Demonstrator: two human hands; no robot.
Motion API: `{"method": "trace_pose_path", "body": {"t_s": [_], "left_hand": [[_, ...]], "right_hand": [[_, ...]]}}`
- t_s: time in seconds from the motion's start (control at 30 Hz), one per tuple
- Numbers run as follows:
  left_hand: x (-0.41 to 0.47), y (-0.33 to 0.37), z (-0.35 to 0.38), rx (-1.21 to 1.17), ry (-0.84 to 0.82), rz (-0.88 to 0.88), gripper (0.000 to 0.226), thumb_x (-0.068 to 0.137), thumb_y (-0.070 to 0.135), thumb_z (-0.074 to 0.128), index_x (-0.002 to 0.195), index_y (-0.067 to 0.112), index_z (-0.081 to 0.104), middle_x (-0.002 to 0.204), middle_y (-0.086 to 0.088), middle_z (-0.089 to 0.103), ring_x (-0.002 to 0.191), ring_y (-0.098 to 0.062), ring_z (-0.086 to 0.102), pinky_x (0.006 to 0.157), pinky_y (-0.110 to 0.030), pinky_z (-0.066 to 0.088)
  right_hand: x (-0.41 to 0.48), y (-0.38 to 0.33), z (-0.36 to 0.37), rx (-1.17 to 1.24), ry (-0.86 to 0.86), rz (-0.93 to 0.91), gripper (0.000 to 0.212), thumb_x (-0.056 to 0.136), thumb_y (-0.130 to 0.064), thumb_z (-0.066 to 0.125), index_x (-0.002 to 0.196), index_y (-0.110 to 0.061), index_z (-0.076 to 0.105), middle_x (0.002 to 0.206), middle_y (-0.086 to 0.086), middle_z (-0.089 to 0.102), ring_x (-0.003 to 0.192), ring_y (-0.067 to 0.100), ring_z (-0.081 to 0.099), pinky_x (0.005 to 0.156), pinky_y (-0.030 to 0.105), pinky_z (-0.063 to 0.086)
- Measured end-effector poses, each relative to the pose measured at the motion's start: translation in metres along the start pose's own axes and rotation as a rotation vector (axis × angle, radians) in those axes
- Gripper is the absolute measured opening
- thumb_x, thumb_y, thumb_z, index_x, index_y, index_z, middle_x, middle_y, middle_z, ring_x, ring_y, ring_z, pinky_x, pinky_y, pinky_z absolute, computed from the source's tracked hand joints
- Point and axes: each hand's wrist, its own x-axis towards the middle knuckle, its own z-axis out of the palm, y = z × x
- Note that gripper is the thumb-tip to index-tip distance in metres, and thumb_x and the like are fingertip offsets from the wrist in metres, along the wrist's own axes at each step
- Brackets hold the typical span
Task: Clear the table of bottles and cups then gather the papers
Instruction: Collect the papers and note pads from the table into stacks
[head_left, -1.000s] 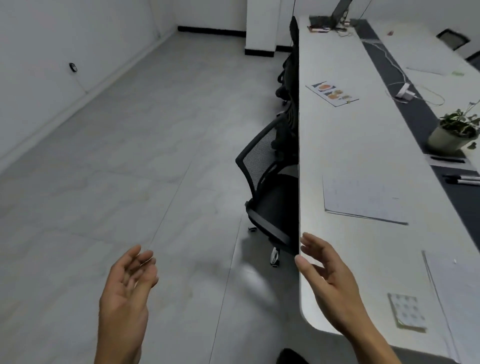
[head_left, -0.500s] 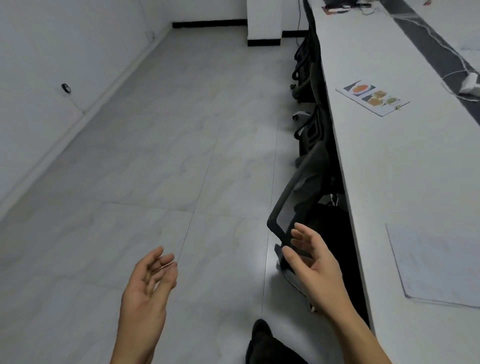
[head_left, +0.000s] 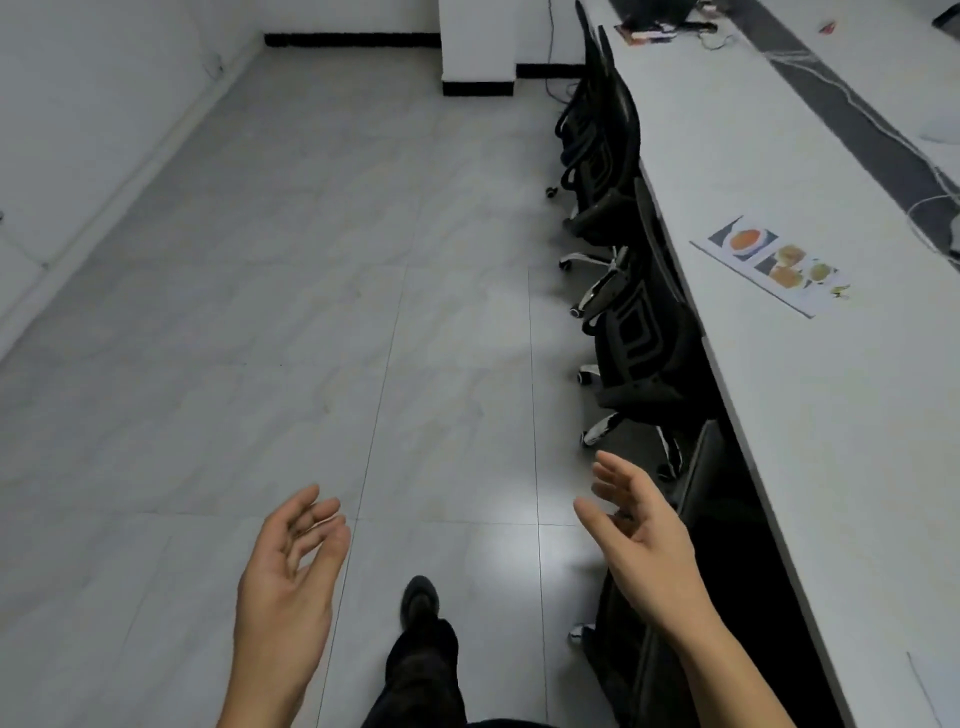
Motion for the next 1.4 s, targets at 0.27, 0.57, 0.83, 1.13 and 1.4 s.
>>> {"method": "trace_pose_path", "body": {"t_s": [0.27,0.57,0.83,1.13,1.4], "left_hand": [[0.206,0.112,0.131,0.118,-0.446,0.148,0.035,0.094,0.014,0.063,0.118,0.039,0.058,0.115,0.007,0.068,0.113,-0.014,0.064,0.103,-0.050,0.047],[0.266,0.127,0.363,0.326,-0.910,0.179,0.035,0.094,0.011,0.062,0.118,0.036,0.057,0.116,0.002,0.067,0.107,-0.015,0.064,0.097,-0.045,0.052],[0.280,0.183,0.525,0.373,-1.163,0.290,0.036,0.095,0.011,0.062,0.126,0.029,0.056,0.114,0.002,0.066,0.099,-0.004,0.064,0.098,-0.038,0.052],[0.341,0.161,0.704,0.662,-1.463,0.650,0.047,0.093,0.018,0.063,0.138,0.027,0.049,0.130,0.009,0.054,0.117,-0.004,0.054,0.086,-0.015,0.046],[0.411,0.094,0.919,1.127,-1.600,1.216,0.068,0.089,0.046,0.053,0.142,0.003,0.045,0.147,-0.028,0.038,0.138,-0.044,0.033,0.106,-0.061,0.036]], "right_hand": [[0.107,-0.059,-0.009,0.129,0.429,0.055,0.047,0.090,-0.018,0.070,0.130,-0.039,0.056,0.123,-0.023,0.063,0.115,-0.006,0.058,0.083,0.006,0.046],[0.188,-0.007,-0.075,0.341,0.853,0.229,0.042,0.090,-0.018,0.070,0.124,-0.038,0.058,0.124,-0.019,0.063,0.112,-0.006,0.060,0.086,0.017,0.047],[0.267,-0.016,-0.158,0.294,1.018,0.286,0.042,0.092,-0.021,0.067,0.129,-0.038,0.055,0.126,-0.023,0.061,0.111,-0.010,0.058,0.080,0.009,0.046],[0.340,-0.014,-0.197,0.348,1.362,0.490,0.039,0.093,-0.019,0.067,0.127,-0.034,0.058,0.126,-0.023,0.062,0.111,-0.009,0.059,0.078,0.005,0.046],[0.399,-0.027,-0.170,0.423,1.518,0.778,0.042,0.091,-0.021,0.069,0.129,-0.036,0.059,0.122,-0.019,0.064,0.108,-0.011,0.059,0.092,0.021,0.048]]}}
